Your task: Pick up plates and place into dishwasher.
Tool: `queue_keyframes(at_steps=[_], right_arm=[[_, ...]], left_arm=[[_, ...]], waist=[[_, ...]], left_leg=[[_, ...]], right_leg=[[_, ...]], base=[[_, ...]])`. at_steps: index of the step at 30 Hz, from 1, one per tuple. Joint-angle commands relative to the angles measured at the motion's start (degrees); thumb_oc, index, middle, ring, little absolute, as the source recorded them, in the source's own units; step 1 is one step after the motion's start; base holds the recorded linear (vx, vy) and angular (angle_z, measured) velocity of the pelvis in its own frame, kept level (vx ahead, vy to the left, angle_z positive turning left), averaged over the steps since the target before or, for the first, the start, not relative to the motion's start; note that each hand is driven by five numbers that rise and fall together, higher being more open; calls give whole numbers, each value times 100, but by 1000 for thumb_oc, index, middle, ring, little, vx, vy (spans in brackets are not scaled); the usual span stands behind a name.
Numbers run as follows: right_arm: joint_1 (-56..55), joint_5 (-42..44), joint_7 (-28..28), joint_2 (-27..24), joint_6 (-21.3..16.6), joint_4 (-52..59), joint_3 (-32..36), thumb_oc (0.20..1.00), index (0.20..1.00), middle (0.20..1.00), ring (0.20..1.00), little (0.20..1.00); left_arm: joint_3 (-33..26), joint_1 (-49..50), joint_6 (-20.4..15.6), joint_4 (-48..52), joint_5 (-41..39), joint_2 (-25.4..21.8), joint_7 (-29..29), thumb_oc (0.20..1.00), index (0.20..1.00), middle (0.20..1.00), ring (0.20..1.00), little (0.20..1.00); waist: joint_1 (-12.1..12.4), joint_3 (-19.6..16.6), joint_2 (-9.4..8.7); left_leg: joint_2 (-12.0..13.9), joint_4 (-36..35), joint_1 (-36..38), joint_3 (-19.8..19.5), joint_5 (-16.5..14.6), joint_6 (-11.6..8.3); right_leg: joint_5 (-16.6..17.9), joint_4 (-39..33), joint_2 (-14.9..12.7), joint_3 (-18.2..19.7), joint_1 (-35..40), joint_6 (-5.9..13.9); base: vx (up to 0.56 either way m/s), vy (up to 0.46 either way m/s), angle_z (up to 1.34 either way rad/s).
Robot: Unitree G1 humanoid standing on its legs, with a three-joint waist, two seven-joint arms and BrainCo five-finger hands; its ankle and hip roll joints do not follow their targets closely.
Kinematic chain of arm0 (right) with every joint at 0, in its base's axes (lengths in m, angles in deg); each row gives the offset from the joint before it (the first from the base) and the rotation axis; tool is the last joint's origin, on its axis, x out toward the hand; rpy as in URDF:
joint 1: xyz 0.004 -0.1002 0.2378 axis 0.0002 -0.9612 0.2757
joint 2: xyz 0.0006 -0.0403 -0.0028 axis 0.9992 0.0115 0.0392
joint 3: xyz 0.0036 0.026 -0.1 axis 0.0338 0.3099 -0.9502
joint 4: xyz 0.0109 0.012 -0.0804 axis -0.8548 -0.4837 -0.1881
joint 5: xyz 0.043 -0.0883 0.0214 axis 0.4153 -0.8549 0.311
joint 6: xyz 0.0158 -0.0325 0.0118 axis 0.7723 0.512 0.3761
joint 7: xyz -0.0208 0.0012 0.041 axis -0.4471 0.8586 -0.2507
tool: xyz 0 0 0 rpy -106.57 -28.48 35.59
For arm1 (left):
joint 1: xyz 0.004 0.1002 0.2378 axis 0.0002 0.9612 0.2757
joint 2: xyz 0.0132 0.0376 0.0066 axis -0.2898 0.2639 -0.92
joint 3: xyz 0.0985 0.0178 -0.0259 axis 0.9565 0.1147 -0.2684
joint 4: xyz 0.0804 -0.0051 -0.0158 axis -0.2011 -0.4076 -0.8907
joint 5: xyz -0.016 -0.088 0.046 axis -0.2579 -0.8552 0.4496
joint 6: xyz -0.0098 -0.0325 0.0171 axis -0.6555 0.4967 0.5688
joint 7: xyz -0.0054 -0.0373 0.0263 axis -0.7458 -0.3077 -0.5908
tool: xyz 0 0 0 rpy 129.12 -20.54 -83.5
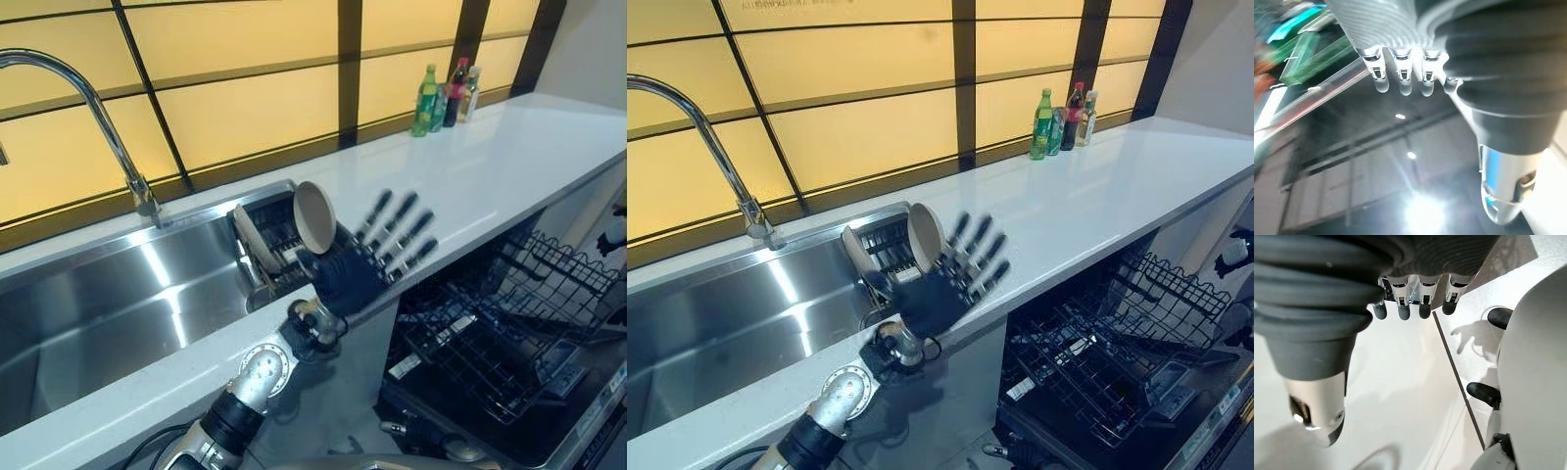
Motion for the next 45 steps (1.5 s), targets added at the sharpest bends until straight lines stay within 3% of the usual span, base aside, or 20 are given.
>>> queue_keyframes(at_steps=[1, 2, 3, 4, 6, 7, 8, 10, 11, 12, 15, 19, 22, 25, 27, 31, 36, 45], right_arm=[[452, 85, -42, 104, -49, -131, -44, 1000, 1000, 1000, 1000, 1000], [323, 106, -12, 63, -179, -56, -62, 1000, 1000, 1000, 1000, 1000], [267, 123, 8, 54, -256, -26, -63, 1000, 1000, 1000, 1000, 1000], [120, 144, 53, 17, -399, 75, -57, 1000, 1000, 1000, 1000, 1000], [-28, 225, 146, -59, -527, 333, -127, 1000, 1000, 1000, 1000, 1000], [-39, 231, 174, -70, -550, 385, -141, 1000, 1000, 1000, 1000, 1000], [-24, 300, 267, -163, -541, 549, -172, 1000, 1000, 1000, 1000, 1000], [-39, 432, 375, -333, -579, 1024, -235, 1000, 1000, 1000, 1000, 1000], [-47, 491, 431, -360, -701, 1109, -243, 1000, 1000, 1000, 1000, 1000], [-112, 632, 399, -462, -566, 1761, -257, 1000, 1000, 1000, 1000, 1000], [-402, 864, 200, -651, -563, 2957, -170, 1000, 1000, 1000, 1000, 1000], [-670, 965, 179, -785, -770, 3602, -14, 1000, 1000, 1000, 1000, 1000], [-772, 1189, 141, -955, -1098, 4028, 92, 1000, 1000, 1000, 1000, 1000], [-814, 1312, 18, -1126, -1368, 4396, 152, 1000, 1000, 1000, 1000, 1000], [-830, 1355, -9, -1184, -1467, 4533, 184, 1000, 1000, 1000, 1000, 1000], [-850, 1455, 13, -1388, -1535, 4767, 216, 1000, 1000, 1000, 1000, 1000], [-955, 1609, -39, -1571, -1503, 4810, 257, 1000, 1000, 1000, 1000, 1000], [-1082, 1628, -91, -1659, -1463, 4687, 283, 1000, 1000, 1000, 1000, 1000]], left_arm=[[-579, -558, -1975, 497, 2558, -224, 1432, 1000, 1000, 1000, 1000, 1000], [-1027, -675, -2420, 508, 3920, -790, 2200, 1000, 1000, 1000, 1000, 1000], [-1195, -723, -2563, 504, 4666, -1023, 2649, 1000, 1000, 1000, 1000, 1000], [-1676, -889, -2586, 438, 5393, -1566, 3305, 1000, 1000, 1000, 1000, 1000], [-2316, -1226, -2525, 132, 6465, -2281, 3870, 1000, 1000, 1000, 1000, 1000], [-2376, -1286, -2524, 83, 6705, -2378, 3990, 1000, 1000, 1000, 1000, 1000], [-2641, -1524, -2370, -131, 6823, -2998, 4201, 1000, 1000, 1000, 1000, 1000], [-2796, -1876, -2075, -541, 7175, -3809, 4562, 1000, 1000, 1000, 1000, 1000], [-2777, -1966, -1939, -634, 7460, -3939, 4739, 1000, 1000, 1000, 1000, 1000], [-2761, -2055, -2013, -1092, 7604, -4539, 4913, 1000, 1000, 1000, 1000, 1000], [-2509, -2237, -2082, -1916, 8269, -5589, 5209, 1000, 1000, 1000, 1000, 1000], [-2226, -2322, -2090, -2427, 8993, -6337, 5347, 1000, 1000, 1000, 1000, 1000], [-1746, -2404, -1936, -2559, 10109, -6939, 5096, 1000, 1000, 1000, 1000, 1000], [-1146, -2620, -1831, -2556, 11138, -7328, 4830, 1000, 1000, 1000, 1000, 1000], [-890, -2720, -1787, -2574, 11345, -7451, 4669, 1000, 1000, 1000, 1000, 1000], [-372, -2813, -2019, -2733, 12200, -7607, 4438, 1000, 1000, 1000, 1000, 1000], [-187, -2595, -2187, -2761, 12642, -7673, 4787, 1000, 1000, 1000, 1000, 1000], [-573, -2047, -2257, -3205, 13141, -7498, 5881, 1000, 1000, 1000, 1000, 1000]], waist=[[314, 492, -92], [376, 488, -85], [392, 482, -88], [433, 448, -90], [453, 376, -101], [445, 363, -108], [455, 318, -90], [428, 290, -48], [418, 294, -48], [381, 295, -9], [259, 331, 30], [163, 374, 49], [84, 430, 92], [-6, 481, 128], [-30, 513, 140], [-154, 622, 199], [-249, 727, 223], [-308, 862, 222]], left_leg=[[-944, 160, 239, 210, -946, 712], [-947, 155, 230, 158, -929, 701], [-953, 153, 224, 129, -921, 696], [-966, 135, 215, 97, -905, 688], [-968, 116, 177, 99, -872, 660], [-967, 114, 163, 99, -866, 652], [-955, 111, 127, 133, -835, 633], [-938, 91, 83, 186, -781, 606], [-933, 87, 77, 201, -773, 601], [-923, 77, 51, 245, -737, 588], [-916, 59, 1, 326, -676, 584], [-915, 56, -42, 395, -654, 578], [-906, 56, -55, 452, -647, 563], [-892, 56, -64, 518, -641, 548], [-889, 56, -67, 540, -636, 542], [-873, 56, -101, 636, -621, 520], [-866, 56, -167, 714, -588, 468], [-860, 56, -308, 752, -514, 443]], right_leg=[[-659, 148, -61, 167, 120, 229], [-684, 146, -66, 113, 143, 236], [-695, 142, -71, 83, 154, 247], [-714, 119, -78, 26, 178, 264], [-733, 84, -86, -53, 185, 278], [-736, 80, -87, -71, 179, 280], [-730, 80, -82, -78, 158, 285], [-714, 78, -71, -92, 121, 292], [-712, 78, -69, -98, 114, 293], [-690, 76, -68, -90, 85, 309], [-645, 87, -70, -83, 24, 356], [-602, 87, -80, -94, -23, 412], [-560, 75, -90, -101, -49, 468], [-525, 77, -99, -87, -86, 511], [-511, 80, -100, -68, -100, 527], [-472, 78, -112, -16, -172, 562], [-427, 56, -127, 9, -250, 609], [-390, 56, -131, 51, -389, 604]], base=[[-16, -15, 5], [-6, -11, 11], [13, -6, 13], [25, -5, 14], [40, -5, 20], [51, 4, 27], [43, 12, 28], [52, 29, 25], [43, 36, 23], [25, 34, 18], [11, 23, 3], [5, 11, 3], [16, 9, 2], [47, 23, -5], [41, 35, -6], [36, 64, -4], [38, 71, -8], [-4, 54, -2]])
